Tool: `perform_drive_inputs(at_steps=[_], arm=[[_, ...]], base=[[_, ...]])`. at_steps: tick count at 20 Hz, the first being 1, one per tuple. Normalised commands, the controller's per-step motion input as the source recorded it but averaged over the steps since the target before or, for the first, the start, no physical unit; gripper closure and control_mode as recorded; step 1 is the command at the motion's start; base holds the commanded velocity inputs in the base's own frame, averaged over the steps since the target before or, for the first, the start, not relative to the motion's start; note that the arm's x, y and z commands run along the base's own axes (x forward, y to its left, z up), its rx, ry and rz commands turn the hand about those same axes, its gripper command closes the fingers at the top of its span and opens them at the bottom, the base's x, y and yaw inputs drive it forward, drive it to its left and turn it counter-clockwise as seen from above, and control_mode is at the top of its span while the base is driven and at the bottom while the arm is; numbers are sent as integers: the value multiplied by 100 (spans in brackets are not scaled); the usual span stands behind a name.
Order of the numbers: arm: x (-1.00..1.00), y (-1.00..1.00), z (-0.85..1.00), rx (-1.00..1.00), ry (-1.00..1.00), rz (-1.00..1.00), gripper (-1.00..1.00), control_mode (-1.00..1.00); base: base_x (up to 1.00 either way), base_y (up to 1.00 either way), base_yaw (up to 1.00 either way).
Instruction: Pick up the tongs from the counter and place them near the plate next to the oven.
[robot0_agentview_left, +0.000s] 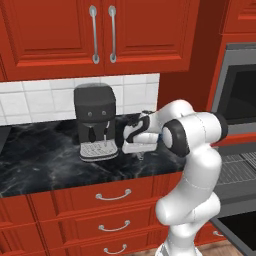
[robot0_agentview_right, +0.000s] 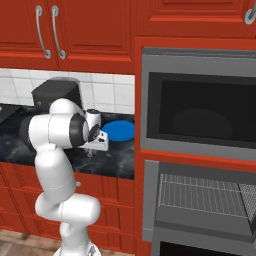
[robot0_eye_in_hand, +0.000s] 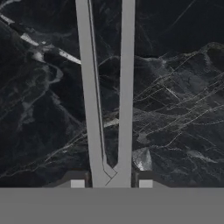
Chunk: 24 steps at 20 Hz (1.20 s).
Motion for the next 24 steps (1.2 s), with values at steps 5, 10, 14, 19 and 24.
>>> perform_drive_inputs(at_steps=[5,10,14,19,24], arm=[[31,14,-21,0,-1,0,-100,-100],[40,2,-10,0,-1,0,-100,-100],[27,0,-1,0,-3,0,-100,-100],[-9,-1,29,0,-16,0,-100,-100],[-55,-3,93,0,-22,-1,-100,-100]], base=[[0,0,0],[0,0,0],[0,0,0],[0,0,0],[0,0,0]])
